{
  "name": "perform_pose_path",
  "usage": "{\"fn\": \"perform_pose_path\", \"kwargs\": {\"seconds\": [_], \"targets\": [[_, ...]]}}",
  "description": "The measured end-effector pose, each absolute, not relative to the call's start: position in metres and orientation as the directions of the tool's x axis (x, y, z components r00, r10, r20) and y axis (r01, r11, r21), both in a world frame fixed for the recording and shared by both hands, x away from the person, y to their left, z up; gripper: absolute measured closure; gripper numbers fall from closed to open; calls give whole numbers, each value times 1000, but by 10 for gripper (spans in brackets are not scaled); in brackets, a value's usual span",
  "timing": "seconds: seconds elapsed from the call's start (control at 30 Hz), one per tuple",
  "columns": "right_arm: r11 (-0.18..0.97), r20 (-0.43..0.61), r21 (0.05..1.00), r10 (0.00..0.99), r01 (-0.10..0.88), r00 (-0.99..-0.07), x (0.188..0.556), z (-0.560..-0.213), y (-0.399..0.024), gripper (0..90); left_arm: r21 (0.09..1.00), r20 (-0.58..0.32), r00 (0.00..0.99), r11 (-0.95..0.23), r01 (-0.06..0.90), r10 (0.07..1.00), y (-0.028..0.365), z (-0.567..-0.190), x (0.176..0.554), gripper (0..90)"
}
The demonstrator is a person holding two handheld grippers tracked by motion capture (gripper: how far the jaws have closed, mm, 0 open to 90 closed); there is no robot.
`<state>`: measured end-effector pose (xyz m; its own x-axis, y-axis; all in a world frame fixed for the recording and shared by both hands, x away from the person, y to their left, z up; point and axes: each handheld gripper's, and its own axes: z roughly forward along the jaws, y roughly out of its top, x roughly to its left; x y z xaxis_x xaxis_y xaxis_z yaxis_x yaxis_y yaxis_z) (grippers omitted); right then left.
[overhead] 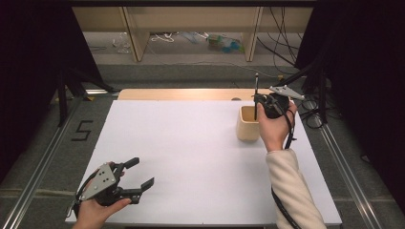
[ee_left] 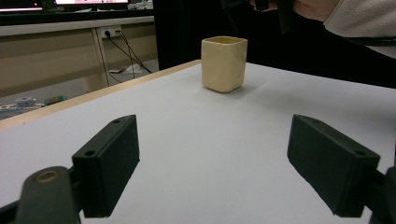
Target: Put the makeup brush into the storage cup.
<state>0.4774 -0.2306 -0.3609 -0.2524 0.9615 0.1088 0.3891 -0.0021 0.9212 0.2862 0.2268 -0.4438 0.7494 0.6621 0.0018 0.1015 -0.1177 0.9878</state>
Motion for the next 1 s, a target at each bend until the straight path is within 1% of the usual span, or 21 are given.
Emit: {"fn": "perform_pose_path", "kwargs": {"seconds": [1.0], "targets": [[4,108,922,958,386,-267,483,-361,-224,841,987,9,749,-125,99,662,227,-444,287,166]]}}
